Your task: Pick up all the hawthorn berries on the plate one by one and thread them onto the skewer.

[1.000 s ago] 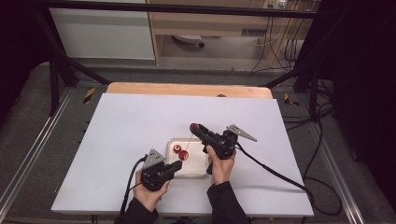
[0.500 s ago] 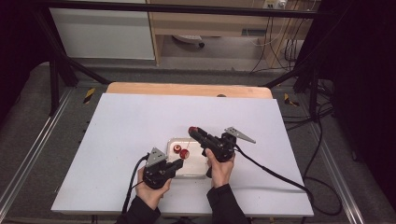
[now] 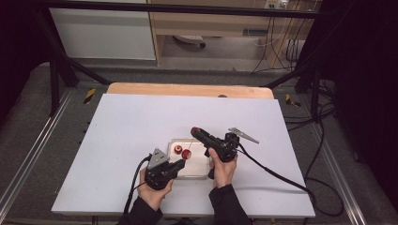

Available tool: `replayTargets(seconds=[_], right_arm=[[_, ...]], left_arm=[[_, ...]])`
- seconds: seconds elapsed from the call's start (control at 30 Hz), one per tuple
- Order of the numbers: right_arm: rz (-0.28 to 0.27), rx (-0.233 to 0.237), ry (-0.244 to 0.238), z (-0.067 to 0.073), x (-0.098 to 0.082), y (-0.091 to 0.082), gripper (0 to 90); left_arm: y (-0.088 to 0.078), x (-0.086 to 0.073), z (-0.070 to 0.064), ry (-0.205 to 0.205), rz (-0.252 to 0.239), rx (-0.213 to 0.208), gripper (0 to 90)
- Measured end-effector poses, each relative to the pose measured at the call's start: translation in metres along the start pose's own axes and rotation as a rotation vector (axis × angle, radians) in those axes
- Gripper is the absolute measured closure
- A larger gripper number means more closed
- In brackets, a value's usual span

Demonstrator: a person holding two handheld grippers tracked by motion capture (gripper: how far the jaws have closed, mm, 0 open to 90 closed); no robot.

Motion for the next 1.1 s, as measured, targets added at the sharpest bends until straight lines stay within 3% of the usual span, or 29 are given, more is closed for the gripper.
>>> replayTargets(seconds=[0.23, 0.53, 0.7, 1.0, 1.1], right_arm=[[-0.009, 0.0, -0.001, -0.001, 0.0, 0.0, 64.3], [-0.028, 0.009, 0.036, -0.001, -0.003, 0.002, 64.4], [-0.058, 0.0, 0.039, -0.003, 0.001, 0.001, 64.4], [-0.029, 0.003, 0.054, -0.002, -0.005, 0.001, 64.4], [0.013, 0.012, 0.056, -0.002, -0.012, 0.0, 64.4]], left_arm=[[-0.005, 0.002, -0.001, -0.003, -0.02, 0.001, 88.8], [-0.008, 0.0, -0.001, 0.022, -0.028, 0.021, 88.8], [-0.009, -0.007, -0.002, 0.011, -0.007, -0.001, 88.8], [-0.007, -0.007, -0.006, 0.007, -0.04, 0.016, 88.6], [-0.006, -0.001, -0.005, -0.008, -0.051, 0.021, 88.6]])
Point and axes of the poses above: each handheld gripper's, and its own axes: y roughly forward along the jaws, x roughly out of its top, z roughly to its left, the point moved 6 cm from there along y, roughly forward along the jaws, and after that the axes turned 11 degrees about -z, right-handed, at the moved point
